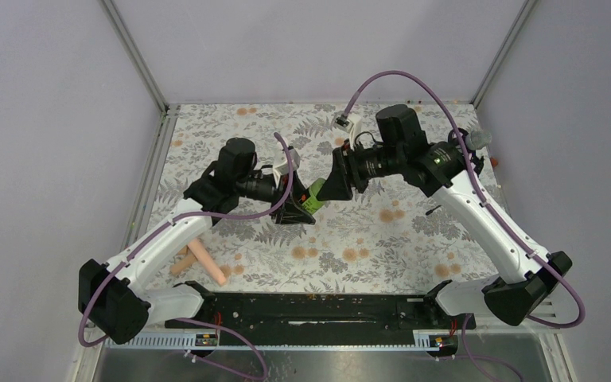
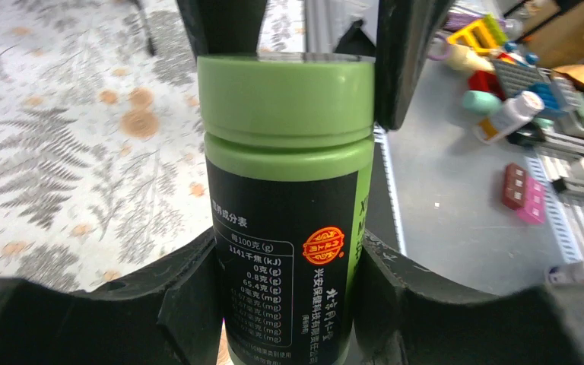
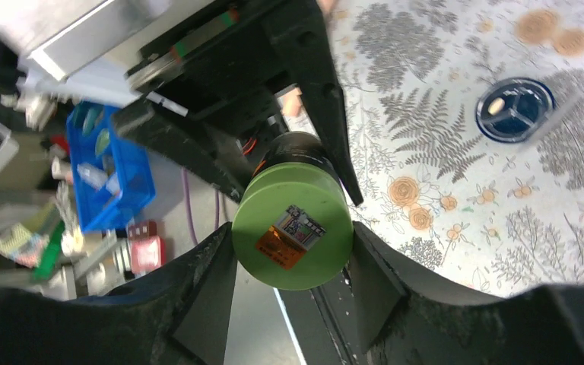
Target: Sort the pills into containers
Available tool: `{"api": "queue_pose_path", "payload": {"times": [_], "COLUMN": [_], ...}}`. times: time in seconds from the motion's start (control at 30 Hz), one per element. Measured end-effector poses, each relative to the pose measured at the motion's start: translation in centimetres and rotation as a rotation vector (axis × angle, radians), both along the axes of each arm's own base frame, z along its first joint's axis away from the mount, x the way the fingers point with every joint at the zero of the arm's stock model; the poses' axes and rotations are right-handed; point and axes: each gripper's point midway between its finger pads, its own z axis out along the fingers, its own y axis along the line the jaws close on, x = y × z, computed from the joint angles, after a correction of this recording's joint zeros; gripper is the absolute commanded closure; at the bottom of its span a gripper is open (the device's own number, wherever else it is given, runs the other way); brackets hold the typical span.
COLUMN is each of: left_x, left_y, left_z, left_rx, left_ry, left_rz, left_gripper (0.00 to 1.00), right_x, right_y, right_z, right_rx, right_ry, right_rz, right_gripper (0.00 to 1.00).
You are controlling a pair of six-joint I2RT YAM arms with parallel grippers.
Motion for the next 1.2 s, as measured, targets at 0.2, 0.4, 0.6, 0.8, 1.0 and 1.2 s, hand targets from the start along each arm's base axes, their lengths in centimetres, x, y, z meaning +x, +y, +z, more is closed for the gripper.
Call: {"api": "queue_pose_path", "payload": {"times": [0.2,0.4,0.6,0.8,1.0,1.2], "left_x": [3.0,5.1,4.7,2.4,0.6,-0.4], "left_y": [0.4,0.6,1.0,0.7,0.6,0.4], "left_z": [-1.6,-1.7,-1.1,-0.9,-0.4,-0.1], "left_rx": [0.080,0.097,0.077,0.050,0.020,0.007], "left_ry": [-0.055,-0.135,-0.162,-0.119,-0.085,-0.052], "left_rz": [0.165,0.274,0.282,0.169,0.076,0.012], "left_gripper": [1.00,1.00,1.00,1.00,1.00,1.00], "right_x": [3.0,4.9,4.2,0.6,-0.5,-0.6], "right_y": [0.6,0.8,0.9,0.2,0.0,0.1], "right_z": [-1.5,-1.5,0.4,2.5,2.2,1.8], "right_rx": [-0.047,-0.044,0.043,0.122,0.140,0.133], "right_ry": [0.075,0.103,0.065,-0.078,-0.130,-0.165], "right_rz": [-0.277,-0.450,-0.279,-0.026,0.054,0.081], "right_gripper": [0.62,0.05,0.01,0.07,0.11,0.19]}}
